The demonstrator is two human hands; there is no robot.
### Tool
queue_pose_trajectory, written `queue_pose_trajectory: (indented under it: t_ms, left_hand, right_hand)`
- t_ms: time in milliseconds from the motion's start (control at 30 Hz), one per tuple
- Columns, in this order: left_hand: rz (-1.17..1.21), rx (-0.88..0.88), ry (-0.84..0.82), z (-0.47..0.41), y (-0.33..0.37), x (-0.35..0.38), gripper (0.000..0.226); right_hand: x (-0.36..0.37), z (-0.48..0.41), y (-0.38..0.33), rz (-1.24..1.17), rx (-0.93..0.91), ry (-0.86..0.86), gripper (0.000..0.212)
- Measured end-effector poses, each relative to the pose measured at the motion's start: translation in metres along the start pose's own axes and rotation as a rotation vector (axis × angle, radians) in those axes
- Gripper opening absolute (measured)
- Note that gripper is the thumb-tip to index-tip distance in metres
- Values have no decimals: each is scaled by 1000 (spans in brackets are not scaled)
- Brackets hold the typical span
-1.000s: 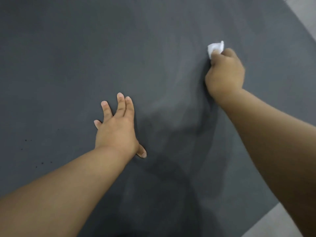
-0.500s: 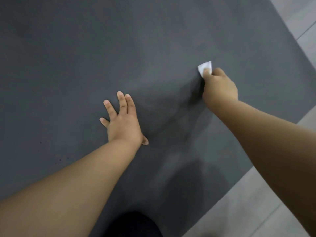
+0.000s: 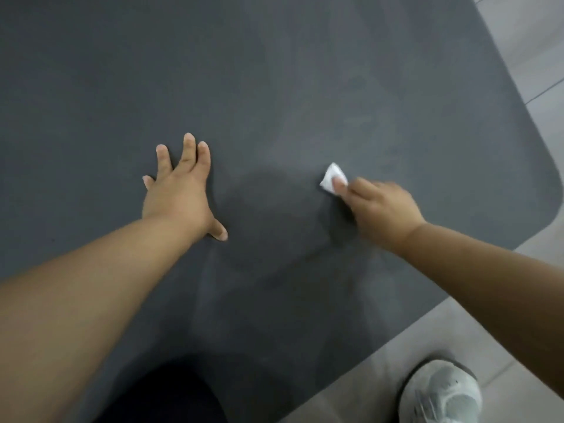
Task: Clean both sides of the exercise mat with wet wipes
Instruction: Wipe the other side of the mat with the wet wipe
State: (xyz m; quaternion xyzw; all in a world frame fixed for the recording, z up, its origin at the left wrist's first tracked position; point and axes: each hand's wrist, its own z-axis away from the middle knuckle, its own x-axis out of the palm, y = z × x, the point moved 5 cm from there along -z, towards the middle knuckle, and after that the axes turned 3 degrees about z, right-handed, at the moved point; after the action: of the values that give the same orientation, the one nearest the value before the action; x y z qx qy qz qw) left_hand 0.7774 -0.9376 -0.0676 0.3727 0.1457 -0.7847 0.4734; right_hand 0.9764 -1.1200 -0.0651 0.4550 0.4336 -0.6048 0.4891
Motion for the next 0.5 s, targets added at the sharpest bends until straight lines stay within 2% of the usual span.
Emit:
queue_pose_trajectory:
  t_ms: [67,133,233,300,367,433,467,500]
  left_hand:
    - [-15,-15,3,2,0,0,144]
    - [-31,-31,13,4,3,0,141]
    - [-35,-85,12,9,17,3,128]
    - [-27,-74,8,15,37,9,105]
    - [17,-22,-2,23,61,18,88]
    - [70,47,-7,33,88,27,84]
    - [84,85,-2,37,102,32,87]
    - [89,113,5,41,114,38,92]
  right_hand:
    - [-8,7,58,56,322,78,52]
    - [-6,23,102,46,584,62,59]
    - [2,31,101,-34,684,120,57]
    - [8,35,56,-117,544,198,51]
    - [17,51,-9,-246,198,212,42]
    - [25,71,-43,-213,-99,157,45]
    - [28,75,-36,-165,-164,129,47]
    - [26,75,-17,-120,-142,143,45]
